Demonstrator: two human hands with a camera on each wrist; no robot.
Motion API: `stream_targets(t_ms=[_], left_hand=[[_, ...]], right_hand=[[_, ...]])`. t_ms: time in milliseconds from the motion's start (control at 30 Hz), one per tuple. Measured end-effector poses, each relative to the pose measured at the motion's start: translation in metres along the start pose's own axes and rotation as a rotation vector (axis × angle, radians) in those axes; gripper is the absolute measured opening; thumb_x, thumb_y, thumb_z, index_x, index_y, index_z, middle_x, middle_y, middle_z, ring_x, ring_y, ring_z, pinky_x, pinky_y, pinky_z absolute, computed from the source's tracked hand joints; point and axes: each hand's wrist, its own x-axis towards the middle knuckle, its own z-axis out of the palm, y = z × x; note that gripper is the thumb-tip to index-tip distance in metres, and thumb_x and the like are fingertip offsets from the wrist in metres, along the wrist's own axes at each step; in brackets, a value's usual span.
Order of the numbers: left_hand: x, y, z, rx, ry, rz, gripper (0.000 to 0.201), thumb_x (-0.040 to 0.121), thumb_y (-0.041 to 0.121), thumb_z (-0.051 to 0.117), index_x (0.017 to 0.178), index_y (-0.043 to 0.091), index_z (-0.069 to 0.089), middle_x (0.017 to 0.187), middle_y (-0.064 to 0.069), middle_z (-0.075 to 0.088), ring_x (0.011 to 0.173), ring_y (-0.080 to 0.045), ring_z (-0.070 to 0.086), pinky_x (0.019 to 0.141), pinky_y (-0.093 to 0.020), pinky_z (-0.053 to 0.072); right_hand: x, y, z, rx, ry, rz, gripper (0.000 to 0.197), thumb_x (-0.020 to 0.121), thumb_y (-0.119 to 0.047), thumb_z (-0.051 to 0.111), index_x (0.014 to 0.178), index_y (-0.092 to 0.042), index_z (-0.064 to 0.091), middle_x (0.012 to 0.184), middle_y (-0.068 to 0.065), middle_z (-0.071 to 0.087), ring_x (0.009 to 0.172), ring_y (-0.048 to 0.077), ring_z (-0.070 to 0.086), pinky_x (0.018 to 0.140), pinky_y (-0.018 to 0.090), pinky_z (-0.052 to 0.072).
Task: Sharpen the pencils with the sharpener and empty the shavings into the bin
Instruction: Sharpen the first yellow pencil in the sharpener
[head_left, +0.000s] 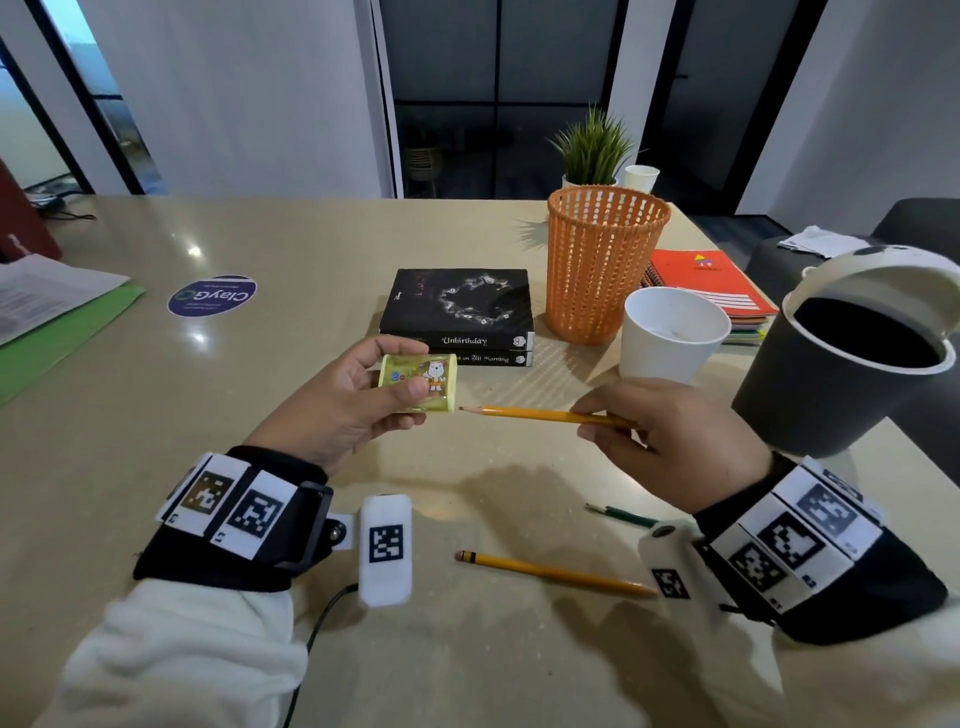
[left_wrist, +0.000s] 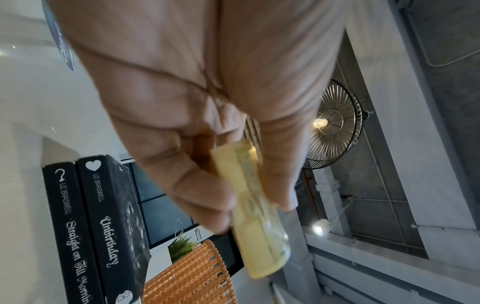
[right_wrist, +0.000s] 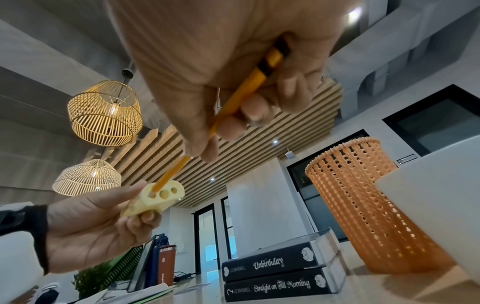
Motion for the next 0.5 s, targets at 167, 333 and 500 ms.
stream_targets(t_ms=[167, 333, 500], left_hand=[[-0.002, -0.001, 0.001, 0.011, -0.001, -0.008, 0.043, 0.055, 0.013, 0.082, 0.091, 0.022, 0.062, 0.082, -0.001, 0.069, 0.061, -0.012, 0.064, 0.056, -0.016, 0.054], [-0.003, -0.001, 0.009, 0.028, -0.008, -0.019, 0.034, 0.063, 0.014, 0.065, 0.096, 0.019, 0.059, 0.083, -0.003, 0.067, 0.058, -0.012, 0.063, 0.053, -0.016, 0.052], [-0.001, -0.005, 0.017, 0.067, -0.053, -0.025, 0.035, 0.061, 0.015, 0.069, 0.095, 0.019, 0.060, 0.075, 0.001, 0.071, 0.058, -0.013, 0.064, 0.052, -0.016, 0.051]], right_hand=[[0.000, -0.001, 0.002, 0.011, 0.017, -0.003, 0.033, 0.082, -0.042, 0.042, 0.094, -0.022, 0.065, 0.077, -0.003, 0.066, 0.066, 0.017, 0.058, 0.055, 0.040, 0.051], [0.001, -0.004, 0.003, -0.007, 0.028, -0.024, 0.028, 0.083, -0.038, 0.046, 0.093, -0.022, 0.066, 0.076, -0.004, 0.066, 0.065, 0.017, 0.059, 0.054, 0.039, 0.051], [0.004, -0.010, 0.007, -0.045, 0.048, -0.066, 0.025, 0.082, -0.034, 0.047, 0.090, -0.020, 0.067, 0.071, -0.005, 0.064, 0.063, 0.019, 0.059, 0.049, 0.038, 0.050]])
